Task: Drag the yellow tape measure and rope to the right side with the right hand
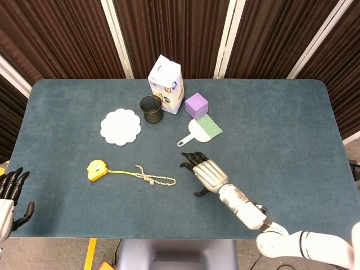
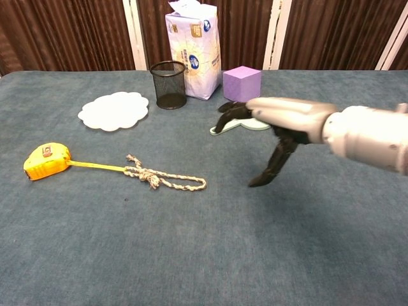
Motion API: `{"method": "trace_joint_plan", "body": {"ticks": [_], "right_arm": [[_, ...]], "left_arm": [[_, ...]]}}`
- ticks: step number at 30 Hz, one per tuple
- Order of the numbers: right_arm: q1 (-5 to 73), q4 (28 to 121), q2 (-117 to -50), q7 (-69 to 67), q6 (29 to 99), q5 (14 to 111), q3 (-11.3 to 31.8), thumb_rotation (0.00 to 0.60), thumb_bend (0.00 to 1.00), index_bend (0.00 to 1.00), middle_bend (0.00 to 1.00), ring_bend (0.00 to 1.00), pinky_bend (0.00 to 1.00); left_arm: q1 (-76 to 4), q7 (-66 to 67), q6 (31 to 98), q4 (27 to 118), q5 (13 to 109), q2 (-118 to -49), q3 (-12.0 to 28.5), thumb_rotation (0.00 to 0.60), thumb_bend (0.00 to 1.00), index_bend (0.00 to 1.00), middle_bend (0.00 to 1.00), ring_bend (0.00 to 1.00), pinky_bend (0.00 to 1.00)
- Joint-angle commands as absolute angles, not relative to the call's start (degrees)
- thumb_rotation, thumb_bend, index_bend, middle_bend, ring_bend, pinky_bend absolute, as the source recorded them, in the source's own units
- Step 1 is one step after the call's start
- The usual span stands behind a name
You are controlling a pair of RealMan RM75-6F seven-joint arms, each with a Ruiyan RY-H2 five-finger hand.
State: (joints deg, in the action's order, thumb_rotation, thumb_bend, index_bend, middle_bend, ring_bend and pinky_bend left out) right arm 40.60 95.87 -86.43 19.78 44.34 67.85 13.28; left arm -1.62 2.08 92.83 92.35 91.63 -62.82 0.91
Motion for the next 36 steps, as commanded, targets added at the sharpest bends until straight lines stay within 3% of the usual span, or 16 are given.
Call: {"method": "trace_joint_plan", "body": {"ticks": [1, 7, 23, 36], "right_arm": [[42.85, 94.33, -88.77, 21.60, 43.38, 66.12, 12.94, 0.600, 0.09, 0.33, 0.00, 0.00, 0.00], [45.69, 91.81, -91.95, 23.36, 43.25, 63.25, 12.23, 0.600, 0.14, 0.38, 0.00, 0.00, 0.00], [49.62, 83.93, -97.38, 22.32, 43.10, 60.57, 10.96, 0.600, 0.42, 0.49, 0.00, 0.00, 0.00], [51.33, 80.21, -99.66, 22.61, 43.31, 59.86, 9.46, 0.600, 0.43, 0.52, 0.00, 0.00, 0.00]], "left_arm": [[-1.70, 2.23, 92.65, 92.52, 91.53, -62.73, 1.01, 0.600, 0.47, 0.04, 0.00, 0.00, 0.07], [-1.57, 1.65, 92.86, 92.31, 91.63, -62.64, 1.08, 0.600, 0.47, 0.04, 0.00, 0.00, 0.07], [-1.20, 0.40, 93.06, 92.06, 90.91, -62.29, 1.46, 0.600, 0.47, 0.04, 0.00, 0.00, 0.07], [-1.03, -1.33, 93.22, 91.91, 90.68, -61.66, 1.72, 0.600, 0.47, 0.04, 0.00, 0.00, 0.07]]}}
